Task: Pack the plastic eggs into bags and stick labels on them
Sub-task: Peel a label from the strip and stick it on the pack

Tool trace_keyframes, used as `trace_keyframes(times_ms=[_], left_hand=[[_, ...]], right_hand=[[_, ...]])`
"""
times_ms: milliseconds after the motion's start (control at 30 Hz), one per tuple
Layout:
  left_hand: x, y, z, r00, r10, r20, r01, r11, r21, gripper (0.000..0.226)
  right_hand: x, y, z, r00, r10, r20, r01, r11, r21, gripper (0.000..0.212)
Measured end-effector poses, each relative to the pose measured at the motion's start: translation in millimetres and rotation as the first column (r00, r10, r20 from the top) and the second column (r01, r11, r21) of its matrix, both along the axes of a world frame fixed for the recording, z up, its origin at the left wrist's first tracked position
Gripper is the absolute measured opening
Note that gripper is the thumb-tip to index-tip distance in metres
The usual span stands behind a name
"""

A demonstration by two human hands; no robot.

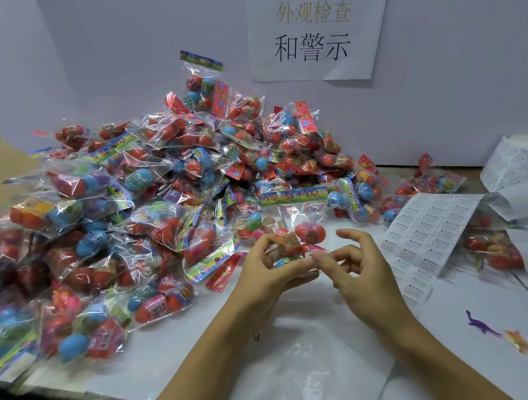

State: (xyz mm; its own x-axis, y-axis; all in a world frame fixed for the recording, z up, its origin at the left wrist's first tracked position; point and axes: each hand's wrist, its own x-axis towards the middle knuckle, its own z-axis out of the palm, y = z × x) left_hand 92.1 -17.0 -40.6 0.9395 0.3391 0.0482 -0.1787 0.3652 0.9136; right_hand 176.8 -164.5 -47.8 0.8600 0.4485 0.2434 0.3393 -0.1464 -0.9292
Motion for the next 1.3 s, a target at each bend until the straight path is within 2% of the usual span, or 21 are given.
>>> trace_keyframes(times_ms=[100, 233, 333, 533, 767, 1067, 1133, 1233, 1300], left_hand=[[-0.4, 0.5, 0.5, 1.000, 0.000, -0.001, 0.000, 1.000, 0.013, 0.043], [-0.5, -0.5, 2.5, 1.000, 0.020, -0.017, -0.020, 1.000, 0.017, 0.056], [-0.4, -0.4, 3.2, 0.999, 0.036, -0.028, -0.036, 0.999, 0.002, 0.056], [-0.5, 1.1, 7.0, 0.996, 0.068, -0.050, -0.070, 0.997, -0.042, 0.056], [-1.0, 2.1, 6.0, 0.994, 0.055, -0.090, -0.057, 0.998, -0.027, 0.042], [0.2, 2.4, 4.7, 0.997, 0.039, -0.068, -0.045, 0.995, -0.085, 0.042], [0.0, 2.2, 5.0, 0.999, 0.021, -0.043, -0.025, 0.995, -0.095, 0.046], [-0.7, 1.5, 4.7, 1.000, -0.012, -0.002, 0.012, 0.996, -0.084, 0.056], [-0.5, 1.8, 4.3, 1.000, -0.013, -0.009, 0.012, 0.997, -0.074, 0.058]], right_hand=[[-0.4, -0.8, 1.0, 1.000, 0.005, -0.005, -0.005, 1.000, 0.025, 0.065], [-0.6, -1.8, 2.0, 1.000, 0.017, -0.003, -0.017, 1.000, 0.025, 0.069], [0.8, -1.7, 1.6, 0.999, 0.036, -0.032, -0.034, 0.999, 0.042, 0.069], [1.9, -1.3, 2.7, 0.993, 0.098, -0.066, -0.092, 0.992, 0.091, 0.054], [3.5, -1.7, 1.9, 0.990, 0.134, -0.045, -0.130, 0.988, 0.084, 0.037], [4.5, -3.7, 4.9, 0.987, 0.158, 0.019, -0.158, 0.987, 0.028, 0.032], [3.2, -4.2, 5.7, 0.986, 0.162, 0.038, -0.163, 0.986, 0.028, 0.036], [2.7, -5.3, 4.4, 0.988, 0.132, 0.083, -0.133, 0.991, 0.006, 0.054], [3.0, -5.6, 3.8, 0.988, 0.118, 0.097, -0.119, 0.993, 0.009, 0.055]])
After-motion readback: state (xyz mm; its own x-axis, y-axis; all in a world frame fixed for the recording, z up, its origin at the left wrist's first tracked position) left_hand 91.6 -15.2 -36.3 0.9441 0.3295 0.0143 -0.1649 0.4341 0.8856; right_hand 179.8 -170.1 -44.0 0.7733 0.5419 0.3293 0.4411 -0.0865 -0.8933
